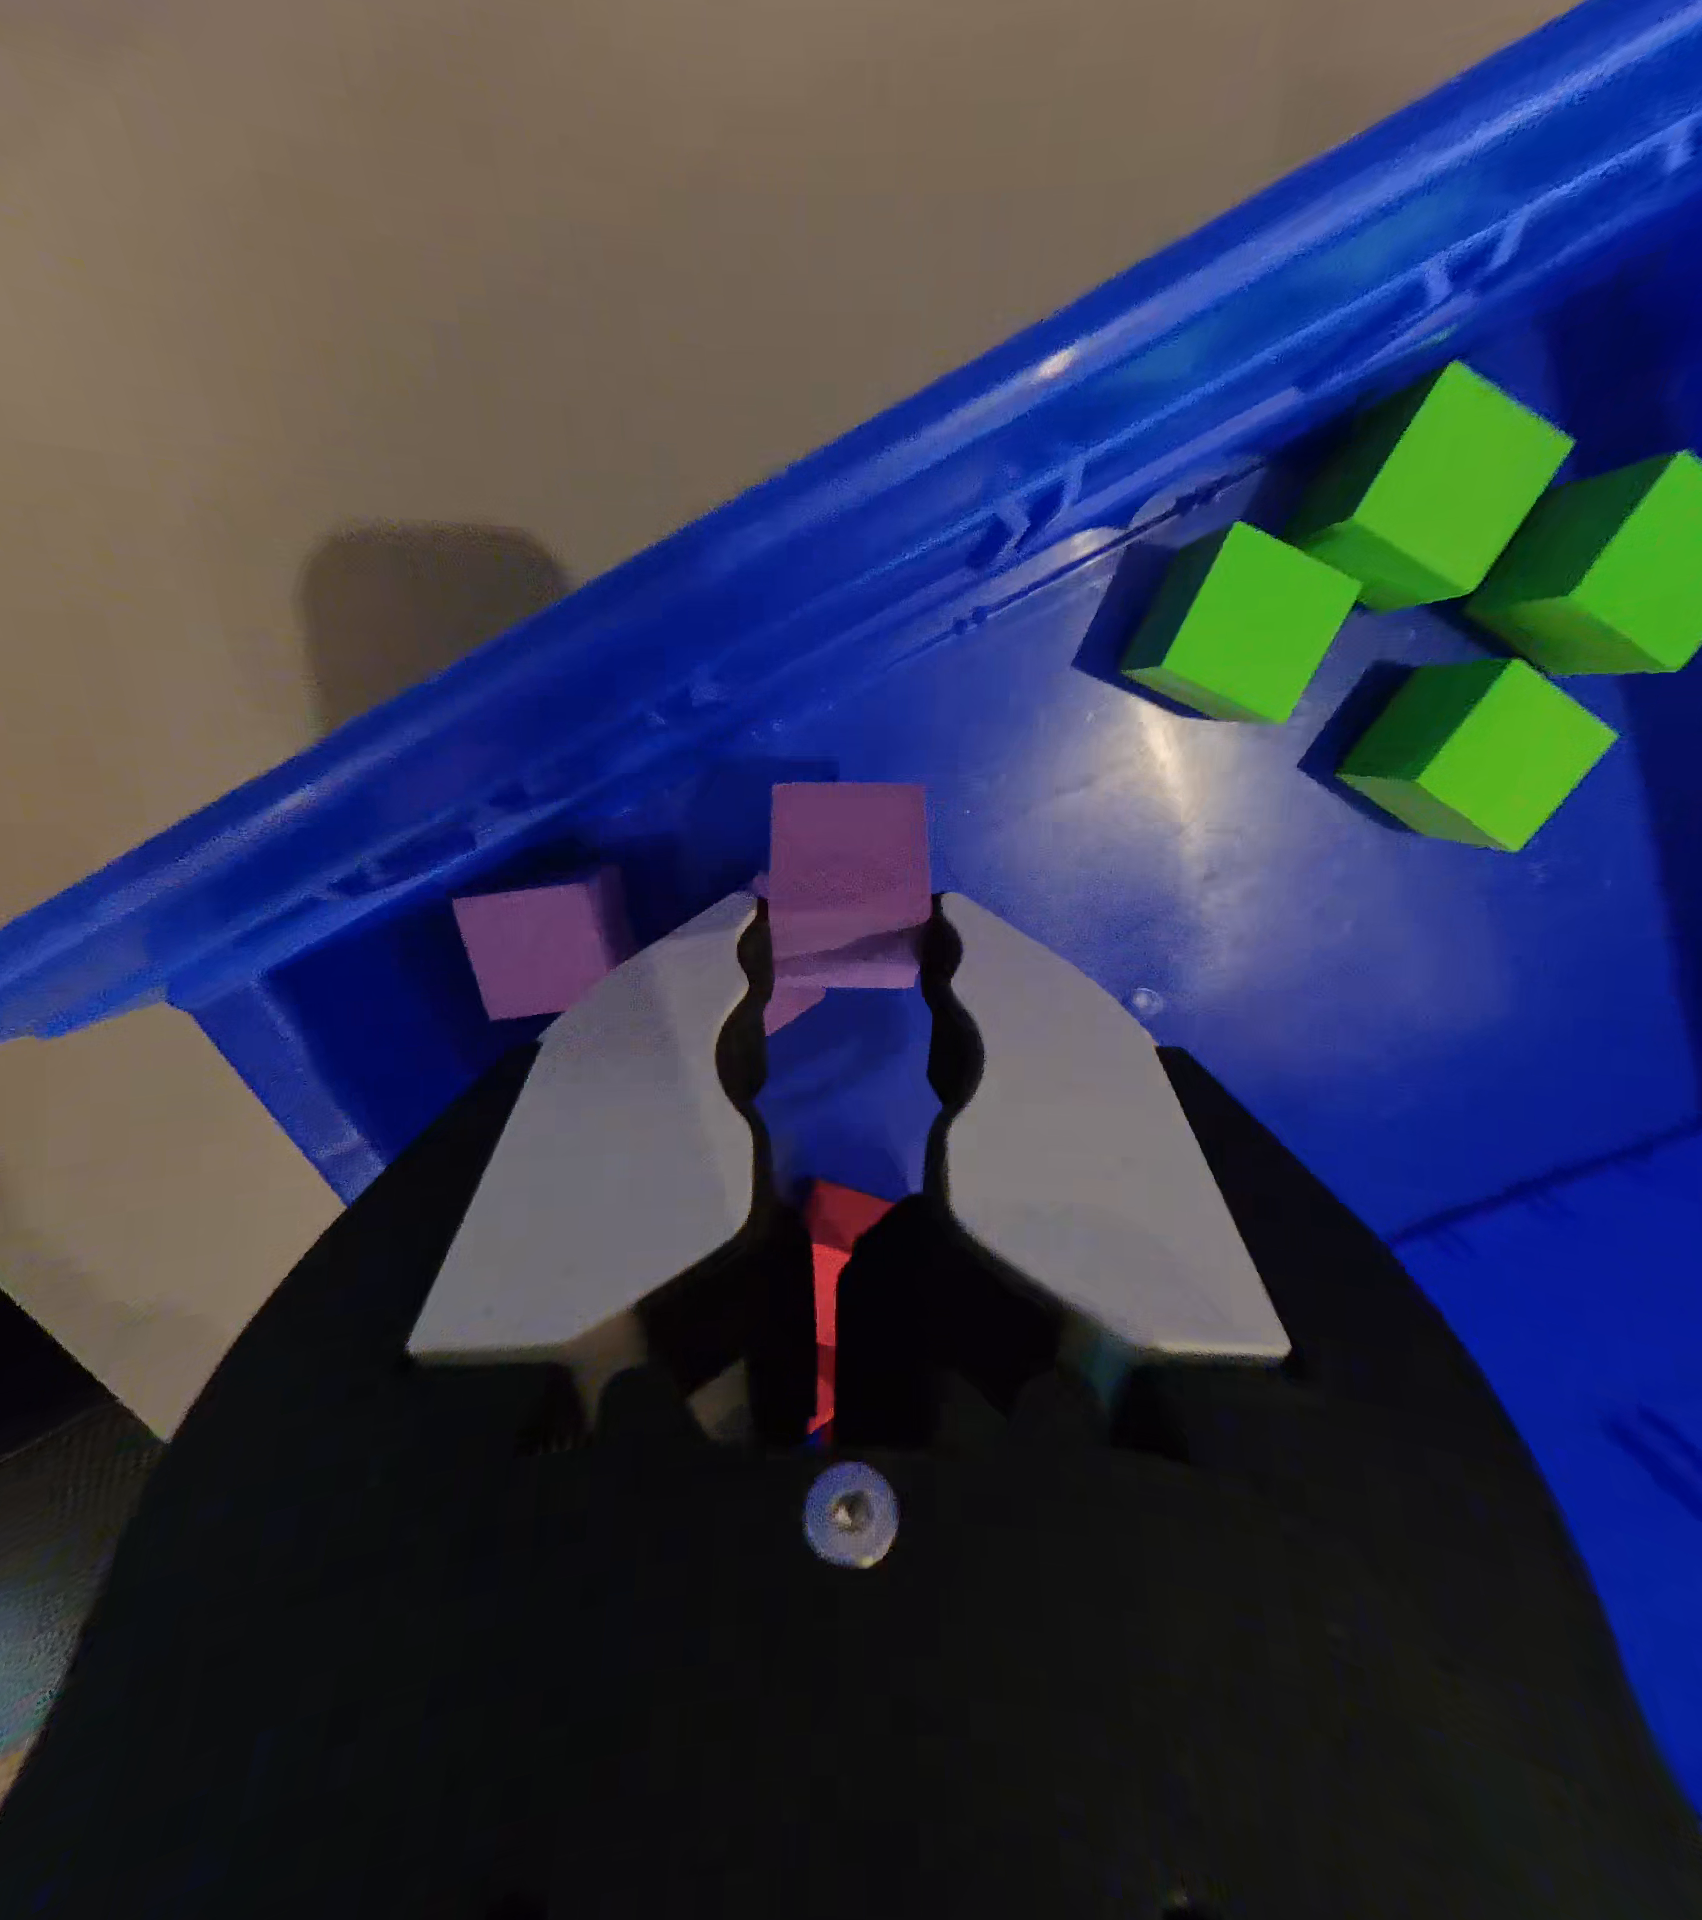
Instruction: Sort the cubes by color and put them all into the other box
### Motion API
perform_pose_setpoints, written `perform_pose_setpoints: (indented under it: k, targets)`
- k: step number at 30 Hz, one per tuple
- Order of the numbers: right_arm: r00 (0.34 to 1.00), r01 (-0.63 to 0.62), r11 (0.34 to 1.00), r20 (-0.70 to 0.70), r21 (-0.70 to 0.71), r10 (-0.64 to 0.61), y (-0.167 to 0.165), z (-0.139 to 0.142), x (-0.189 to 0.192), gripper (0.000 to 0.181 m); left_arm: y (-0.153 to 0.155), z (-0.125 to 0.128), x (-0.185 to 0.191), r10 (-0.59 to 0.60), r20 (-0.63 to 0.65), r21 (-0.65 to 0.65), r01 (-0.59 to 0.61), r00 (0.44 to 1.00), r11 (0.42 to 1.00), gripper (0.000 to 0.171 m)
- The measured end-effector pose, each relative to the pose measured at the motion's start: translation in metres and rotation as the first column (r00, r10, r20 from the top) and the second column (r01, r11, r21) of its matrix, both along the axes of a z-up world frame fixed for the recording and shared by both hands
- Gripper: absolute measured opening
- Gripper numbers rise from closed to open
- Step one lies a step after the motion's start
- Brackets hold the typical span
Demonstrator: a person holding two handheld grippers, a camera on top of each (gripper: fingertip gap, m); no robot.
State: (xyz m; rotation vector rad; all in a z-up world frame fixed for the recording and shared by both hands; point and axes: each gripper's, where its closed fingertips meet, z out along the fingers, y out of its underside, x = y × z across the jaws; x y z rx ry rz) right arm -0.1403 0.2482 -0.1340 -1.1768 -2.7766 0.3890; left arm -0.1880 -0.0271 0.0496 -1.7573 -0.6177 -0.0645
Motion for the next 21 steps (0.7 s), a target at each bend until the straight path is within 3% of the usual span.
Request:
perform_pose_setpoints:
  k: [10,21]
  targets:
    - [0.985,-0.019,1.0,0.173,0.02,0.015,-0.002,-0.008,0.002,0.028,-0.013,-0.004,-0.011,0.027,0.007,-0.001,-0.027,1.0,1.0,0.053]
    - [0.981,0.014,1.0,0.193,0.014,-0.016,0.001,-0.02,0.001,0.028,-0.031,-0.002,-0.021,0.065,0.006,0.011,-0.065,0.998,0.998,0.054]
